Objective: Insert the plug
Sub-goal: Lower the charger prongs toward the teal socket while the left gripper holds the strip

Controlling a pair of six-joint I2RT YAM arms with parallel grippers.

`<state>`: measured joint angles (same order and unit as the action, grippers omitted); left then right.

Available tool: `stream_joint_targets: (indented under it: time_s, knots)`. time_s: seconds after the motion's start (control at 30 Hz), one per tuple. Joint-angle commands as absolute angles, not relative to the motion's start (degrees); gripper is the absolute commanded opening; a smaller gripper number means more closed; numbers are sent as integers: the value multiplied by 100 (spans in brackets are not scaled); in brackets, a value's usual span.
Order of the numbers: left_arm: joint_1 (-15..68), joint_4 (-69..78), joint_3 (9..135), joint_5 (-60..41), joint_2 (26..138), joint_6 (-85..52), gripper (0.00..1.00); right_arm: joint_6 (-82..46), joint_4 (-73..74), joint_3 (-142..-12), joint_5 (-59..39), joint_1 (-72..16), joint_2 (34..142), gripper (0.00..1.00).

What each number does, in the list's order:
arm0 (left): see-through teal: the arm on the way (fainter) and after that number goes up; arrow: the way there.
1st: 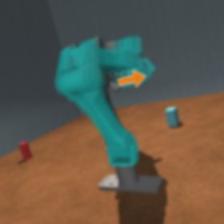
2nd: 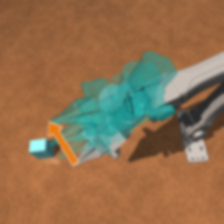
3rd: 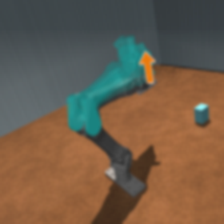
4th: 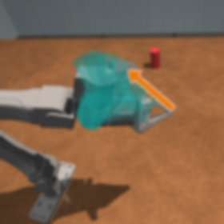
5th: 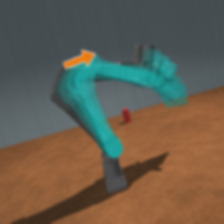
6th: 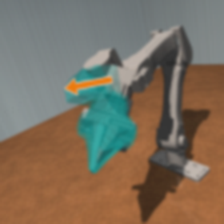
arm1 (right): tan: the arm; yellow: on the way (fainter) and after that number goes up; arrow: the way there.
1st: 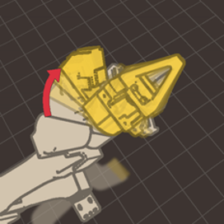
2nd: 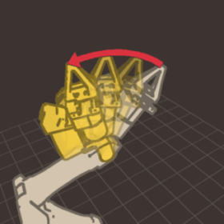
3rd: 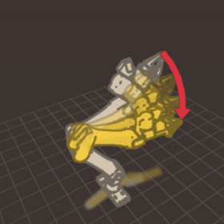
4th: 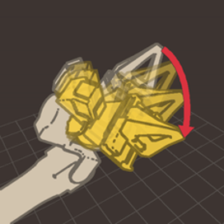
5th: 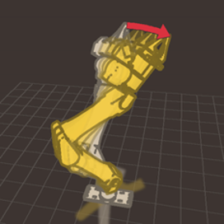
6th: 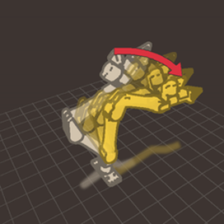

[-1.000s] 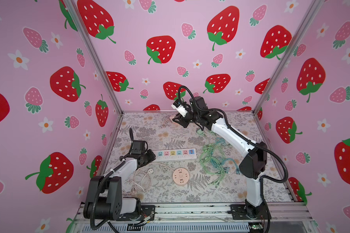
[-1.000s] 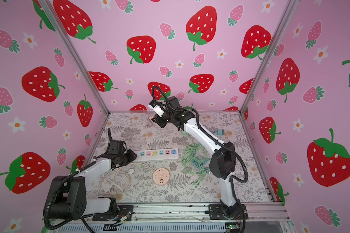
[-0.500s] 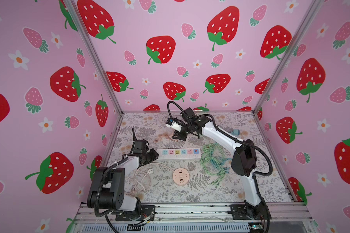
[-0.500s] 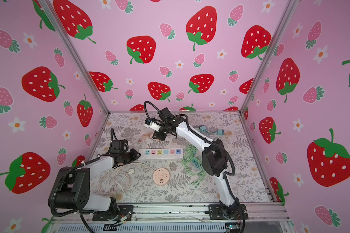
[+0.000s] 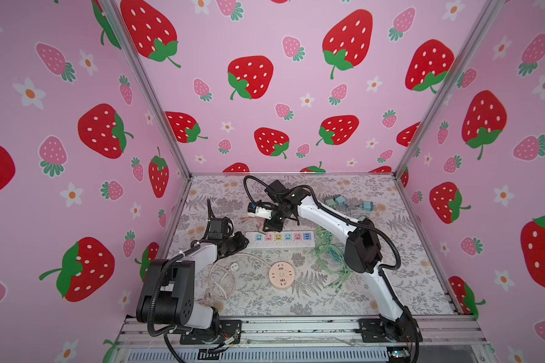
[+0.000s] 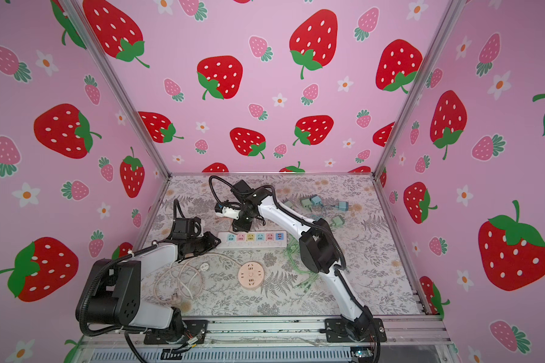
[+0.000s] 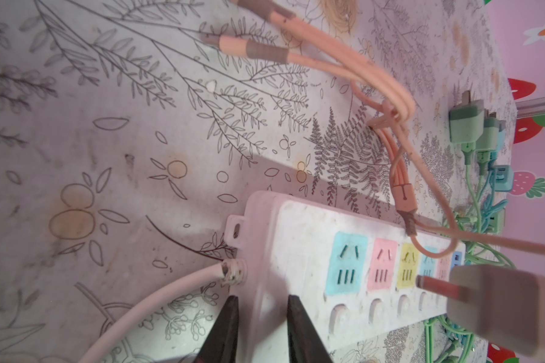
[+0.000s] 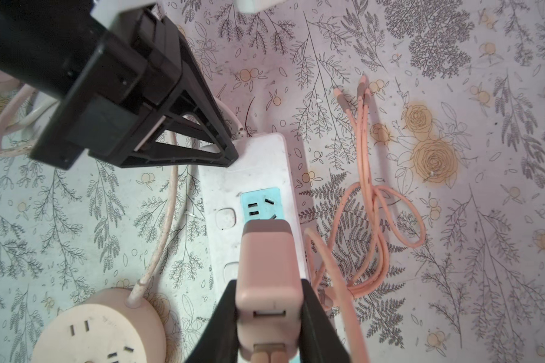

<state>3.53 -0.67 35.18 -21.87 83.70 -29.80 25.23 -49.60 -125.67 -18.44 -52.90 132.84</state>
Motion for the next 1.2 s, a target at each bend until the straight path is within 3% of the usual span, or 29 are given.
stream_joint_targets:
  time_s: [0.0, 0.5, 1.17]
  knots:
    - [400, -48, 3526, -2426, 8342, -2934, 29, 2739, -5282, -12810, -1756, -5368, 13423, 12]
    - [400, 83, 3472, -2568, 8330, -2936, 27, 3135, -5691, -13377, -1059, -5632, 13860, 12]
    - [404, 328, 3367, -2636, 8404, -2962, 24, 3390, -5714, -13386, -976, -5766, 13973, 12]
